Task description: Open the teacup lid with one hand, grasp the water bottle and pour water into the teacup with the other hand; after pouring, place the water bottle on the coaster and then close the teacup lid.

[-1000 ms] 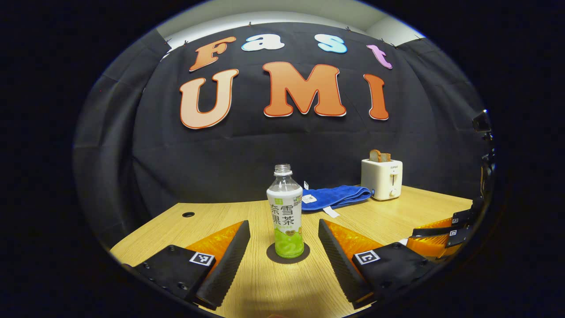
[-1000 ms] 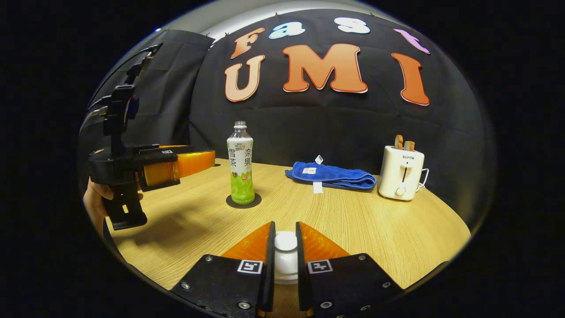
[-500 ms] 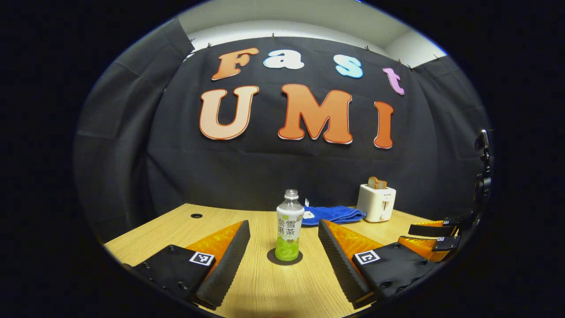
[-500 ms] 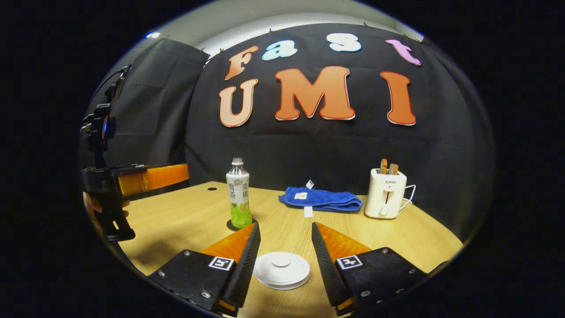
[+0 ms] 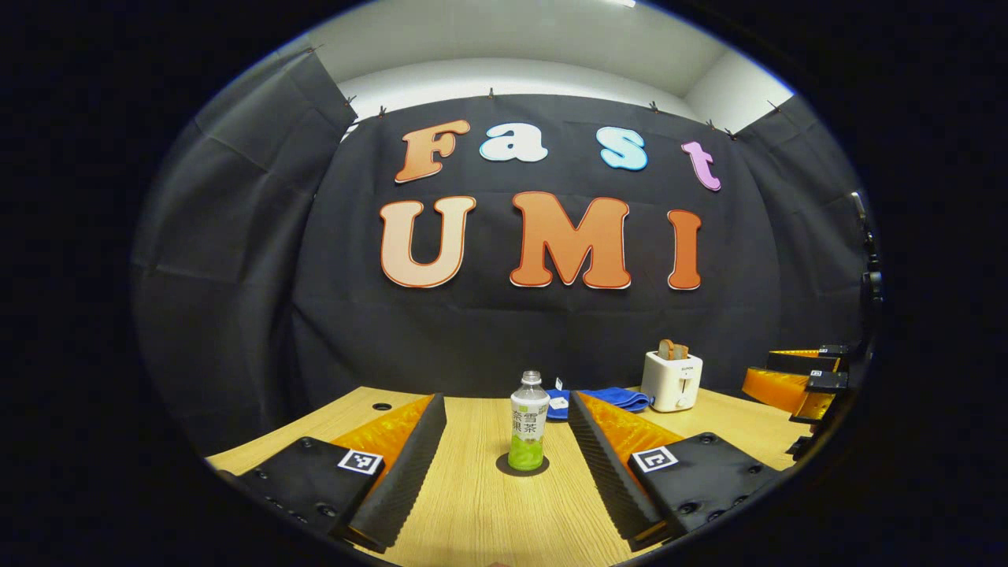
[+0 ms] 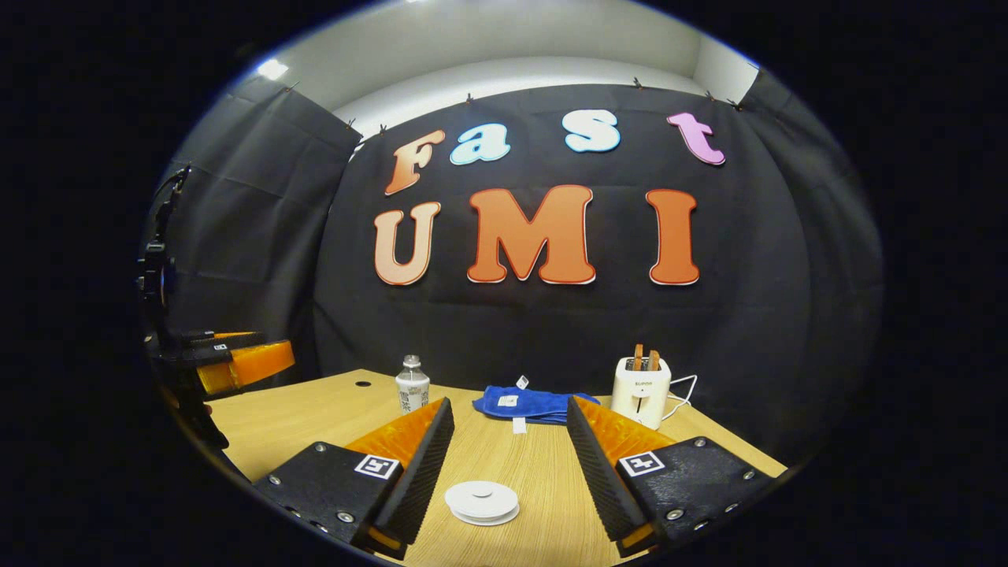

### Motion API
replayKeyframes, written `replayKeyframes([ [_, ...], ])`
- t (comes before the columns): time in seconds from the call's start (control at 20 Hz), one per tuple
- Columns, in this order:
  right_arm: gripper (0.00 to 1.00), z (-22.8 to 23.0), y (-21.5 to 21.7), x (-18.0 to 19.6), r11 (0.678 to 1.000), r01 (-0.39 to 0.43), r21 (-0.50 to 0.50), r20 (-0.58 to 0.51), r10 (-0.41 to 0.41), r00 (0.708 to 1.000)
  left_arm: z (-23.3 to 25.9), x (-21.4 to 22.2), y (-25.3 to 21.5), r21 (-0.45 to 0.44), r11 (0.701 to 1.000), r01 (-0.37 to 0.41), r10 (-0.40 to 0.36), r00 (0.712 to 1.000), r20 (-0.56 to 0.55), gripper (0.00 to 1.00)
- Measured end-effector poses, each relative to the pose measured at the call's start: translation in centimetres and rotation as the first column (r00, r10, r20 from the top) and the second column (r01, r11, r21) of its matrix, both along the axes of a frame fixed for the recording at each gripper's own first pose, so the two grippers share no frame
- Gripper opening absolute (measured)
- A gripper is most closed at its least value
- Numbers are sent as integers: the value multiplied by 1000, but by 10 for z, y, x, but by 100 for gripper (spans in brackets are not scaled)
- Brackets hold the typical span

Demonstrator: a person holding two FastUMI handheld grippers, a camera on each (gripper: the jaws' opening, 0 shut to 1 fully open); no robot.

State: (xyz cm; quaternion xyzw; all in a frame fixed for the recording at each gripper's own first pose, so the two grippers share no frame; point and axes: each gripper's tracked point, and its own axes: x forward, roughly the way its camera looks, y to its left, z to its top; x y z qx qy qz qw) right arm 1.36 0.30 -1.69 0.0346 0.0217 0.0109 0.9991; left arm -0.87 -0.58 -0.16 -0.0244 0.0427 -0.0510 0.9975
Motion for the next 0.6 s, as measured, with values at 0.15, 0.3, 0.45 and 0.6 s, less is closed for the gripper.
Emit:
replayKeyframes([
  [0.15,86,12,-2,-10,999,8,-39,14,-8,1000,11,-10,9,-2,1000,-17,17,1000,24,99],
  [0.3,87,23,4,-19,999,-2,-51,35,3,999,25,-22,15,36,998,-44,42,997,65,96],
  [0.45,87,28,5,-23,998,1,-66,41,1,999,29,-27,18,80,994,-70,63,994,90,99],
  [0.6,88,35,4,-26,996,8,-87,48,-3,999,39,-32,22,92,992,-87,77,990,116,96],
])
